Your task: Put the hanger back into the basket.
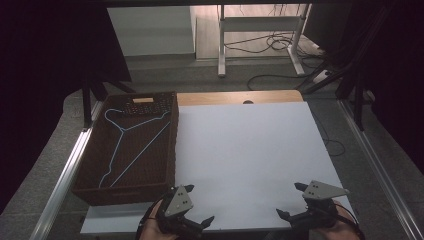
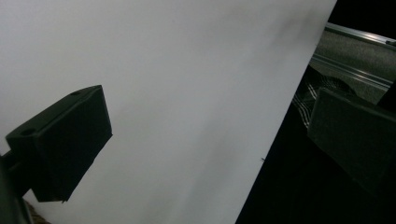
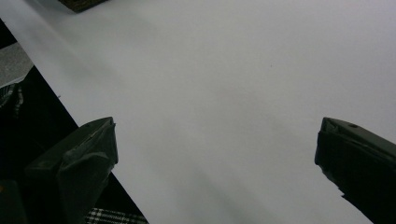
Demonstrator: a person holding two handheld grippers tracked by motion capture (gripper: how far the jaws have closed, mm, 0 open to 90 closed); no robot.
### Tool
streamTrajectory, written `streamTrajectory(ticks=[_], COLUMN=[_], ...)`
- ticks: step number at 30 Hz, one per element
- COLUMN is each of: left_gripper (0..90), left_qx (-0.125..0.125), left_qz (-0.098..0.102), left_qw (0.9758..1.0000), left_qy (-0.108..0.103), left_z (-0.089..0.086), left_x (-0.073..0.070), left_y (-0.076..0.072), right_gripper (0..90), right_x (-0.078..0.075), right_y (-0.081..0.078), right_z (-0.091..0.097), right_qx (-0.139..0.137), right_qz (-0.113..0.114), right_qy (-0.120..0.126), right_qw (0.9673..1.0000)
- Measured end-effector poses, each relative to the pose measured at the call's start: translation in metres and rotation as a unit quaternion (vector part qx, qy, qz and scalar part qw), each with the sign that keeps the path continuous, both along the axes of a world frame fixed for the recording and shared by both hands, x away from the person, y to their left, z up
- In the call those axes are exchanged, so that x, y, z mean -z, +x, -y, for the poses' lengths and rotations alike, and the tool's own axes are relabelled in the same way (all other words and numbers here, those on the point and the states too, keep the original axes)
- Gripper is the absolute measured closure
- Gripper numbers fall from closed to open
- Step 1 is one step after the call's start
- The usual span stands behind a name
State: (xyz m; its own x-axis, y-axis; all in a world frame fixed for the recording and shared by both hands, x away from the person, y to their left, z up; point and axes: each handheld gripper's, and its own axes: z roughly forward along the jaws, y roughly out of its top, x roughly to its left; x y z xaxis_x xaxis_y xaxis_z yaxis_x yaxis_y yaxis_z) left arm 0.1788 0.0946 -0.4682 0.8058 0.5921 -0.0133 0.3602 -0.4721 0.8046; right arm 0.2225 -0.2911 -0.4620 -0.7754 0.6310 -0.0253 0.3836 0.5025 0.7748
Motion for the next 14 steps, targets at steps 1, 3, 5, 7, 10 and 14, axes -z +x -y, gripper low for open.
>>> streamTrajectory(ticks=[1, 3, 5, 7, 10, 14], left_gripper=[0.0, 0.0, 0.0, 0.0, 0.0, 0.0], left_qx=[0.003, 0.006, 0.008, 0.01, 0.012, 0.011], left_qz=[-0.002, -0.004, -0.009, -0.017, -0.025, -0.03], left_qw=[1.0, 1.0, 0.9999, 0.9998, 0.9995, 0.9993], left_qy=[0.002, 0.005, 0.005, 0.008, 0.017, 0.018], left_z=[0.001, 0.003, 0.004, 0.006, 0.008, 0.008], left_x=[0.002, 0.005, 0.008, 0.013, 0.019, 0.021], left_y=[-0.001, -0.002, -0.003, -0.002, -0.001, 0.002], right_gripper=[0.0, 0.0, 0.0, 0.0, 0.0, 0.0], right_x=[0.0, 0.001, 0.001, 0.001, 0.003, 0.005], right_y=[-0.001, -0.002, -0.002, -0.002, -0.002, -0.001], right_z=[0.001, 0.003, 0.006, 0.009, 0.01, 0.009], right_qx=[0.004, 0.011, 0.018, 0.023, 0.026, 0.02], right_qz=[0.0, 0.001, 0.002, 0.003, -0.001, -0.001], right_qy=[0.002, 0.005, 0.007, 0.01, 0.008, -0.002], right_qw=[1.0, 0.9999, 0.9998, 0.9997, 0.9996, 0.9998])
